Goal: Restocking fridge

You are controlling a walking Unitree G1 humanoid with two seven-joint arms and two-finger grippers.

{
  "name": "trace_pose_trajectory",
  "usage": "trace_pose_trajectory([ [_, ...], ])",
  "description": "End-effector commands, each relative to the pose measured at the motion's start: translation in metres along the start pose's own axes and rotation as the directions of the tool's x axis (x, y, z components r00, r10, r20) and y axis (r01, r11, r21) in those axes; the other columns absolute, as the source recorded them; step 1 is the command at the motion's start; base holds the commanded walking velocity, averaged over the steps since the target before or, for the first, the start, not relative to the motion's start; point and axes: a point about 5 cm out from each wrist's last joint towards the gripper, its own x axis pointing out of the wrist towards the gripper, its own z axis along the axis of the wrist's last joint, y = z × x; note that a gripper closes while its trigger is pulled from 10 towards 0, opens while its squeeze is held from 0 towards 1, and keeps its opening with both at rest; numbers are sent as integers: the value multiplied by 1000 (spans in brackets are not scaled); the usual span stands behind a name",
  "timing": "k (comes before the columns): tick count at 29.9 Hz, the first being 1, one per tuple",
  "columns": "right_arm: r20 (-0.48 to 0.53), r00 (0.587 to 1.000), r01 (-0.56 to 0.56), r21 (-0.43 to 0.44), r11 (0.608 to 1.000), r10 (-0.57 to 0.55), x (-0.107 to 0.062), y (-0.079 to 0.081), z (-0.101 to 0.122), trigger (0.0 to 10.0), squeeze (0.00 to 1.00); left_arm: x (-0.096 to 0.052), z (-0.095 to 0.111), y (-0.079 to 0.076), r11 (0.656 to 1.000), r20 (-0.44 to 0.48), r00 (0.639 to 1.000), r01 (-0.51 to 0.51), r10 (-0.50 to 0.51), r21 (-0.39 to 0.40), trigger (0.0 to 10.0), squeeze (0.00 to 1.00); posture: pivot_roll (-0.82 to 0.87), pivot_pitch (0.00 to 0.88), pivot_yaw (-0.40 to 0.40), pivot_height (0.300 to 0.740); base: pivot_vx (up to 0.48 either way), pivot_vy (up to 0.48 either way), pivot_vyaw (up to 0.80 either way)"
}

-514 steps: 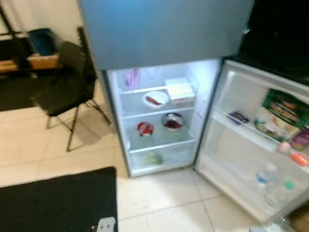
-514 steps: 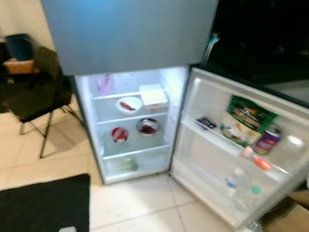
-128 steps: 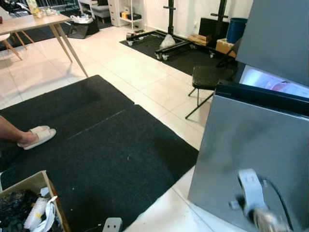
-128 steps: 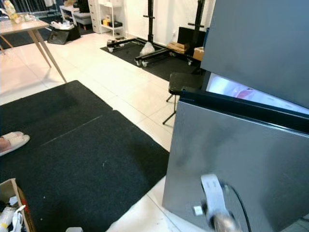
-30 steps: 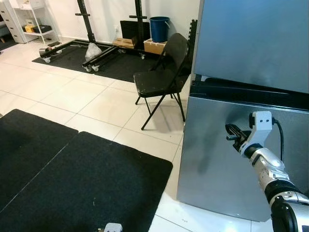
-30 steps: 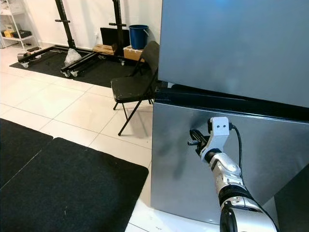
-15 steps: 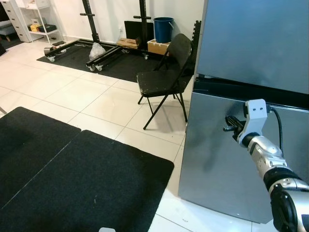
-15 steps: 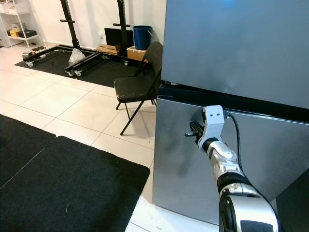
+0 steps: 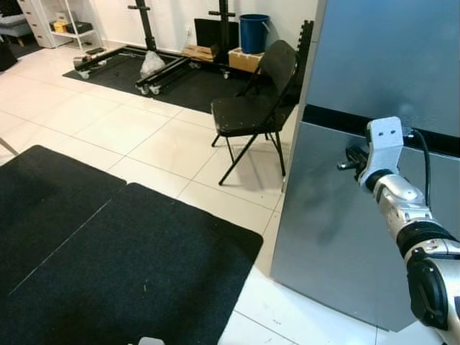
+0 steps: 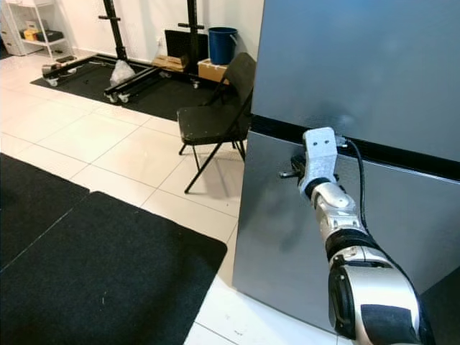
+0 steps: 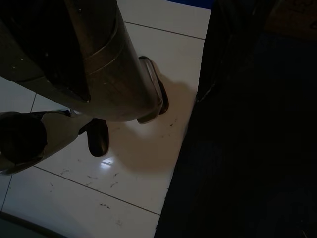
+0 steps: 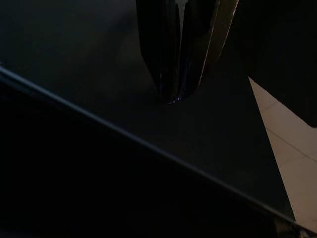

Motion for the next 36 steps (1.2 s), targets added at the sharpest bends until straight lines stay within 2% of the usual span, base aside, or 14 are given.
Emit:
trace_pose_trajectory([
  [1,6,999,44,10,999,-44,2,-7,8,10000,0,-13,-33,-4,1000,-125,992,24,-26,-21,10000,0,114,62,-43,740,0,0,0],
  [7,5,1000,-17,59,998,17,0,-3,2,10000,0,-11,-29,-4,1000,-120,992,26,-27,-15,10000,0,112,45,-46,740,0,0,0],
  [11,-86,966,-231,131,964,243,-16,24,-47,10000,0,-4,-19,-5,1000,-111,993,30,-31,-7,10000,0,93,0,-49,740,0,0,0],
  [15,-153,948,-258,141,956,278,-27,33,-73,10000,0,0,-15,-7,999,-110,993,33,-33,-4,10000,0,84,0,-48,740,0,0,0],
  [17,-228,936,-237,153,959,268,-40,36,-98,10000,0,4,-9,-8,999,-111,993,34,-34,-1,10000,0,74,0,-45,740,0,0,0],
  [20,-403,884,-175,184,967,236,-77,41,-152,10000,0,12,2,-11,999,-104,994,36,-35,6,10000,0,59,0,-40,740,0,0,0],
  [22,-403,884,-175,184,967,236,-77,41,-152,10000,0,12,2,-11,999,-104,994,36,-35,6,10000,0,59,0,-40,740,0,0,0],
  [25,-564,804,-94,193,977,188,-120,40,-198,10000,0,19,14,-14,999,-90,995,36,-35,9,10000,0,48,0,-44,740,0,0,0],
  [28,-592,786,-73,194,978,176,-130,38,-207,10000,0,21,16,-14,999,-86,996,33,-33,7,10000,0,48,0,-44,740,0,0,0],
  [30,-667,733,-9,186,983,132,-156,34,-226,10000,0,24,21,-16,1000,-88,996,28,-27,-1,10000,0,30,0,-41,740,0,0,0],
  [31,-667,733,-9,186,983,132,-156,34,-226,10000,0,24,21,-16,1000,-88,996,28,-27,-1,10000,0,30,0,-41,740,0,0,0],
  [33,-735,672,41,164,986,94,-179,31,-242,10000,0,27,21,-20,1000,-102,995,20,-21,-10,10000,0,18,0,-35,740,0,0,0],
  [34,-735,672,41,164,986,94,-179,31,-242,10000,0,27,21,-20,1000,-102,995,20,-21,-10,10000,0,18,0,-35,740,0,0,0],
  [36,-797,597,42,140,989,87,-204,35,-257,10000,0,30,23,-24,1000,-114,993,23,-23,-5,10000,0,20,0,-35,740,0,0,0],
])
